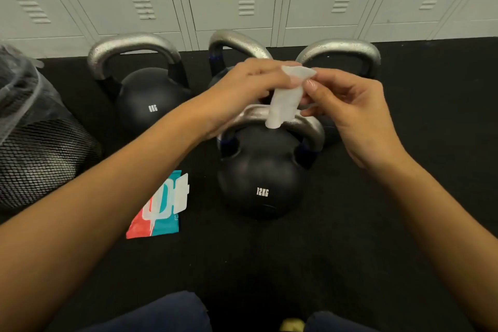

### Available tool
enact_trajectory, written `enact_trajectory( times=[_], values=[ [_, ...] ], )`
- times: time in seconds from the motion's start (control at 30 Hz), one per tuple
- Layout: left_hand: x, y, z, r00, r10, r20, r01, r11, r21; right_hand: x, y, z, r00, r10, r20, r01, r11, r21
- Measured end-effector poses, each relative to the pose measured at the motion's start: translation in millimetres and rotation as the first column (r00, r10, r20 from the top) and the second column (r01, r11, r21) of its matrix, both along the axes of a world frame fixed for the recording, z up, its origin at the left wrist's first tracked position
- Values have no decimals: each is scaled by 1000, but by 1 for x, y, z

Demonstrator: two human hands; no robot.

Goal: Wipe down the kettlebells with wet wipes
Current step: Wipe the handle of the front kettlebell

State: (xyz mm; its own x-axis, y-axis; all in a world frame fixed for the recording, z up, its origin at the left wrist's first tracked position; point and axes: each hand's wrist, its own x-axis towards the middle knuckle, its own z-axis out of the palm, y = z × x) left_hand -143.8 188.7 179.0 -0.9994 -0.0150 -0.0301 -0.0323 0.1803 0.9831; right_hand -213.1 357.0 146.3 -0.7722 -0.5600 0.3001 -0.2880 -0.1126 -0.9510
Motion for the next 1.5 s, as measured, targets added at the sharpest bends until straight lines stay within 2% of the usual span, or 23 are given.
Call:
enact_trajectory(
  times=[0.07, 0.17, 0.23, 0.37, 0.53, 0.67, 0.9, 1.13, 1.33, 1.4, 1.43, 1.5],
  values=[
    [-2, -9, -5, 993, -17, 116, -20, 948, 317, 0, -9, 0, 1000, -5, 7, 5, 1000, 16],
    [-3, -23, -9, 983, -32, 183, -57, 886, 461, -1, -15, -2, 998, -49, 41, 48, 998, 29],
    [-3, -25, -12, 977, 1, 211, -92, 902, 421, -1, -17, -2, 996, -66, 68, 65, 998, 17],
    [-3, -19, -17, 984, 29, 177, -81, 952, 294, 3, -22, 3, 990, -78, 121, 84, 996, -39],
    [-4, -17, -11, 987, 97, 130, -135, 934, 331, 5, -28, 7, 960, 21, 280, 23, 988, -152],
    [-6, -17, -13, 984, 135, 113, -164, 939, 303, 5, -30, 8, 908, 53, 416, 36, 979, -202],
    [-7, -22, -17, 983, 171, 66, -183, 935, 304, 5, -33, 6, 936, -46, 348, 97, 987, -131],
    [-7, -22, -13, 969, 235, 68, -243, 882, 404, 4, -29, 6, 908, -138, 395, 209, 967, -143],
    [-7, -26, -11, 956, 293, 29, -281, 881, 382, 5, -24, 6, 907, -170, 386, 226, 969, -105],
    [-5, -31, -12, 948, 317, 22, -306, 895, 325, 4, -20, 6, 904, -204, 376, 248, 966, -71],
    [-4, -34, -12, 950, 312, 15, -305, 920, 246, 4, -17, 5, 909, -227, 350, 256, 966, -40],
    [-1, -37, -13, 964, 264, 6, -264, 964, -21, 4, -14, 1, 938, -283, 203, 272, 959, 82]
  ],
)
